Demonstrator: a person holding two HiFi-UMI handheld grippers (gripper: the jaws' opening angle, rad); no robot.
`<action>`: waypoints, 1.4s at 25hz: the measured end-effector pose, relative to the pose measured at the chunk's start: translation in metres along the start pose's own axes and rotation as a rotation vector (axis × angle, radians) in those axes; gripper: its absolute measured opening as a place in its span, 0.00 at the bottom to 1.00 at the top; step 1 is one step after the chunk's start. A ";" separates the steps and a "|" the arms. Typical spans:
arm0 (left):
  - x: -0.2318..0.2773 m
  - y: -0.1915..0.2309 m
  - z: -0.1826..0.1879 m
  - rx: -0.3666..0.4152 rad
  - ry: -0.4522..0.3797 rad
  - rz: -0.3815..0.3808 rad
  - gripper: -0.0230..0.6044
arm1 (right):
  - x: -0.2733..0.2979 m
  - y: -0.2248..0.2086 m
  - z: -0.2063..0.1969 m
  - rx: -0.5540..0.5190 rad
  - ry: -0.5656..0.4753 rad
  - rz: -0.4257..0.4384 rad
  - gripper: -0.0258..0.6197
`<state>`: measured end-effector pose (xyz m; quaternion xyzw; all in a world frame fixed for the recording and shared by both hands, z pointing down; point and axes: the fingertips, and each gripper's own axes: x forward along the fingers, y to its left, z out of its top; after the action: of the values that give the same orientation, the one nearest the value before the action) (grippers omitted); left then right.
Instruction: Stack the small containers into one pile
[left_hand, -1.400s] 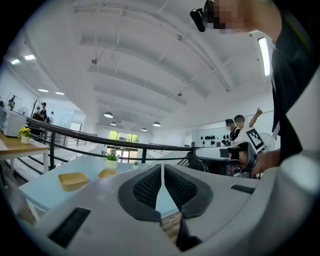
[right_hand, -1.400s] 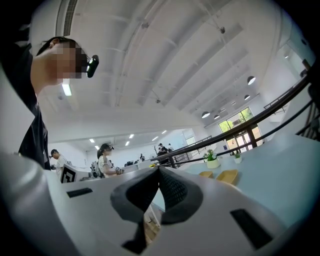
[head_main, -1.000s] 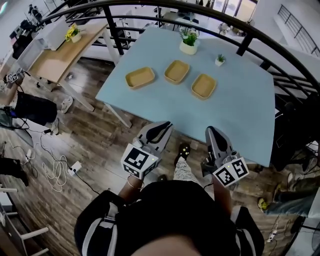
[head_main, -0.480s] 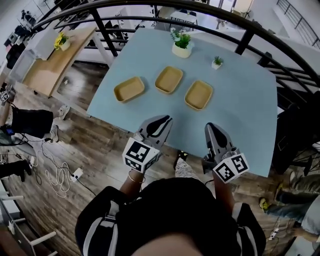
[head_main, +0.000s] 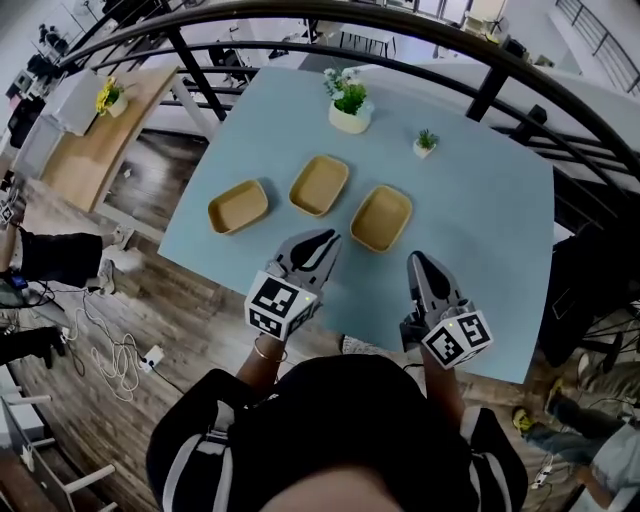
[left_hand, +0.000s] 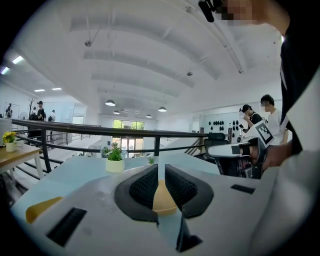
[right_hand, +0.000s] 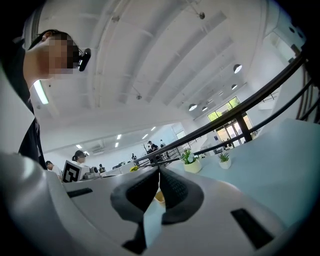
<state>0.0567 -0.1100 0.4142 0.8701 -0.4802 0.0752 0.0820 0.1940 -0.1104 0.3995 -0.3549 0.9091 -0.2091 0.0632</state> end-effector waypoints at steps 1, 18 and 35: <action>0.007 0.002 -0.001 0.000 0.007 0.002 0.07 | 0.002 -0.006 0.000 0.004 0.005 -0.001 0.04; 0.096 0.027 -0.043 -0.039 0.190 -0.039 0.19 | 0.036 -0.082 -0.039 0.138 0.142 -0.081 0.10; 0.139 0.041 -0.130 -0.074 0.456 -0.134 0.31 | 0.060 -0.120 -0.112 0.295 0.269 -0.266 0.26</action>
<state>0.0887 -0.2177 0.5724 0.8570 -0.3928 0.2465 0.2248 0.1949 -0.1925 0.5540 -0.4272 0.8142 -0.3916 -0.0354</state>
